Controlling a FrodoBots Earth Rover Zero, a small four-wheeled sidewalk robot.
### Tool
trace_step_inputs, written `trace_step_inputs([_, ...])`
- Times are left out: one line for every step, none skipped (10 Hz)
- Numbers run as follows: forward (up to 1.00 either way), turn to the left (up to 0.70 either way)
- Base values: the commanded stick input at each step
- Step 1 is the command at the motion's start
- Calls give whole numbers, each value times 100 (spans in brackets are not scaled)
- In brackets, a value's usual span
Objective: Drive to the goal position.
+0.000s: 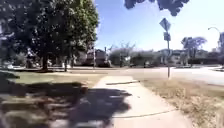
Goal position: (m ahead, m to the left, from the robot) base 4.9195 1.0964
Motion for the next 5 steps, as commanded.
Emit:
trace_step_inputs([85,0])
trace_step_inputs([85,0])
trace_step_inputs([85,0])
trace_step_inputs([85,0])
trace_step_inputs([85,0])
